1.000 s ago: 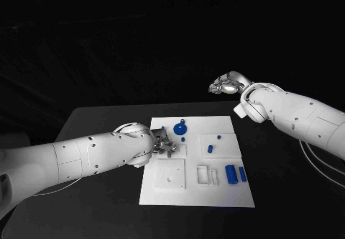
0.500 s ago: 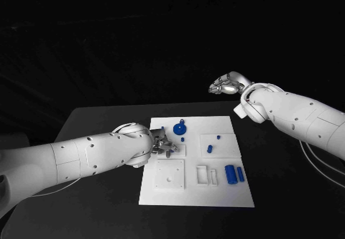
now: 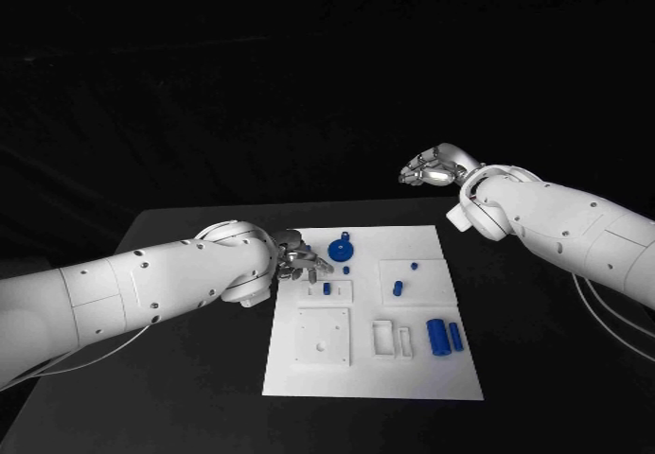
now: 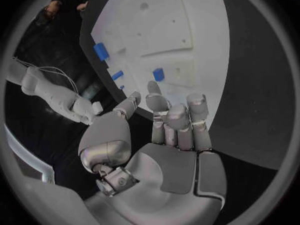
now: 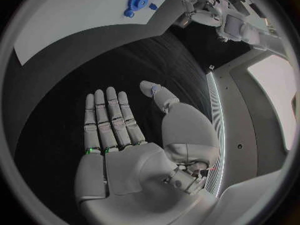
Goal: Assemble the parts on the task board
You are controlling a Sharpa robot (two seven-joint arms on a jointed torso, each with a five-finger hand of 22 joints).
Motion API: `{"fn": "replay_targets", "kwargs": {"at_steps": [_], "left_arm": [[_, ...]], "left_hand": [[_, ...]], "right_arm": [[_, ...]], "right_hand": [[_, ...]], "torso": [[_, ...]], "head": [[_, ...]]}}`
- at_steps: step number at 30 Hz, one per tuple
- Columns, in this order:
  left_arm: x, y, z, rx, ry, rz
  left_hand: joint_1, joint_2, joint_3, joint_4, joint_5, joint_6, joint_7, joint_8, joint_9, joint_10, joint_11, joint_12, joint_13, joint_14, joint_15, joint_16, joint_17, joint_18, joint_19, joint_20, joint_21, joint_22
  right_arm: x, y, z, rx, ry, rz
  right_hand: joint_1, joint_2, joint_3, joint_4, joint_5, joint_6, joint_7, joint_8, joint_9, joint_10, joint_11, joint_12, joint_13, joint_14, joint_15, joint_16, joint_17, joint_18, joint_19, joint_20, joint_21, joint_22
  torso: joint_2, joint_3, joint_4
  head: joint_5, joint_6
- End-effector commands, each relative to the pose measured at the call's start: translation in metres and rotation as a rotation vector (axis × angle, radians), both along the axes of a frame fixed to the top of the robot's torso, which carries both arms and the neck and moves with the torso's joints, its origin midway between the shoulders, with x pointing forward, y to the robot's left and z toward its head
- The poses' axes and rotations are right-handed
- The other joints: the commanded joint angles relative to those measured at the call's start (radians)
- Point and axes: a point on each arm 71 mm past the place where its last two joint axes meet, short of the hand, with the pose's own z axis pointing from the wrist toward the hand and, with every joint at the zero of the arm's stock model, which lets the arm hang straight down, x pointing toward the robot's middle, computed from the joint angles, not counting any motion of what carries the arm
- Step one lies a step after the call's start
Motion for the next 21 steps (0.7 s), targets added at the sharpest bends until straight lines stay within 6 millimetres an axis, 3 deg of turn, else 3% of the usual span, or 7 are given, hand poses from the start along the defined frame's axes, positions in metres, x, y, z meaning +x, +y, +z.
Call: {"fn": "replay_targets", "kwargs": {"at_steps": [1,6,9,11,15,19,21], "left_arm": [[0.008,0.005,0.015,-0.091,-0.025,0.014],[0.022,0.018,0.030,-0.109,-0.030,0.046],[0.031,0.022,0.032,-0.101,-0.042,0.066],[0.038,0.024,0.034,-0.081,-0.051,0.070],[0.052,0.029,0.037,-0.032,-0.098,0.084],[0.066,0.031,0.041,0.011,-0.158,0.085],[0.072,0.031,0.042,0.028,-0.177,0.087]], "left_hand": [[0.042,-0.007,0.018,-0.003,0.001,-0.051,0.025,-0.034,-0.017,-0.017,0.020,-0.039,-0.020,-0.022,0.015,-0.040,-0.021,-0.002,-0.016,-0.102,-0.020,-0.012],[0.073,-0.027,0.021,0.004,0.002,-0.100,0.045,-0.067,-0.032,-0.034,0.039,-0.082,-0.041,-0.032,0.033,-0.083,-0.042,-0.015,-0.030,-0.091,-0.048,-0.028],[0.094,-0.027,0.022,0.003,0.005,-0.132,0.058,-0.083,-0.037,-0.058,0.051,-0.111,-0.052,-0.050,0.044,-0.114,-0.055,-0.023,-0.047,-0.084,-0.069,-0.038],[0.120,-0.017,0.030,-0.009,0.041,-0.156,0.067,-0.094,-0.040,-0.082,0.060,-0.136,-0.063,-0.070,0.054,-0.140,-0.066,-0.028,-0.062,-0.080,-0.085,-0.045],[0.139,-0.004,0.013,-0.018,0.057,-0.198,0.087,-0.113,-0.049,-0.104,0.080,-0.181,-0.082,-0.090,0.074,-0.186,-0.085,-0.045,-0.087,-0.067,-0.119,-0.060],[0.136,-0.010,0.004,-0.012,0.045,-0.205,0.092,-0.117,-0.054,-0.105,0.084,-0.194,-0.086,-0.089,0.079,-0.197,-0.088,-0.050,-0.090,-0.064,-0.128,-0.065],[0.124,-0.040,0.001,0.009,0.004,-0.206,0.092,-0.118,-0.058,-0.101,0.084,-0.200,-0.088,-0.086,0.079,-0.202,-0.089,-0.051,-0.088,-0.065,-0.134,-0.069]], "right_arm": [[-0.001,-0.003,0.000,-0.004,-0.004,0.002],[-0.001,-0.007,-0.001,-0.005,-0.003,-0.004],[-0.002,-0.007,-0.001,-0.004,-0.003,-0.003],[-0.002,-0.007,-0.002,-0.004,-0.001,-0.002],[-0.003,-0.007,-0.003,-0.003,0.000,0.001],[-0.004,-0.006,-0.002,-0.002,0.000,0.005],[-0.005,-0.006,-0.002,-0.001,-0.001,0.006]], "right_hand": [[0.006,-0.003,-0.005,-0.001,0.007,-0.007,-0.001,0.001,-0.001,0.003,0.001,-0.005,-0.001,-0.008,0.002,0.006,-0.002,-0.008,-0.008,0.001,-0.006,0.001],[0.006,-0.002,-0.005,-0.001,0.007,-0.007,-0.001,0.001,-0.001,0.003,0.001,-0.005,-0.001,-0.007,0.002,0.007,-0.002,-0.008,-0.008,0.001,-0.006,0.002],[0.006,-0.002,-0.005,-0.001,0.007,-0.007,-0.001,0.001,-0.001,0.003,0.001,-0.005,-0.001,-0.007,0.002,0.007,-0.003,-0.008,-0.007,0.001,-0.006,0.002],[0.006,-0.002,-0.005,-0.001,0.007,-0.007,-0.001,0.001,-0.002,0.003,0.001,-0.005,-0.001,-0.007,0.002,0.007,-0.003,-0.008,-0.007,0.001,-0.006,0.002],[0.006,-0.002,-0.005,-0.001,0.007,-0.007,0.000,0.001,-0.002,0.003,0.001,-0.006,-0.001,-0.007,0.002,0.008,-0.003,-0.008,-0.007,0.001,-0.006,0.002],[0.006,-0.002,-0.005,-0.001,0.007,-0.008,0.000,0.001,-0.002,0.003,0.001,-0.006,-0.001,-0.007,0.002,0.008,-0.003,-0.008,-0.007,0.001,-0.007,0.002],[0.006,-0.003,-0.006,-0.001,0.008,-0.009,0.000,0.000,-0.002,0.003,0.001,-0.006,-0.001,-0.007,0.002,0.009,-0.004,-0.008,-0.007,0.001,-0.007,0.002]], "torso": [[0.000,-0.0023,0.0020],[0.001,-0.0030,-0.0006],[0.001,-0.0010,-0.0008],[0.002,-0.0006,-0.0008],[0.003,-0.0051,-0.0019],[0.007,-0.0074,-0.0043],[0.009,-0.0083,-0.0069]], "head": [[-0.002,0.014],[0.002,0.025],[0.001,0.034],[0.000,0.039],[0.002,0.048],[0.009,0.055],[0.009,0.058]]}}
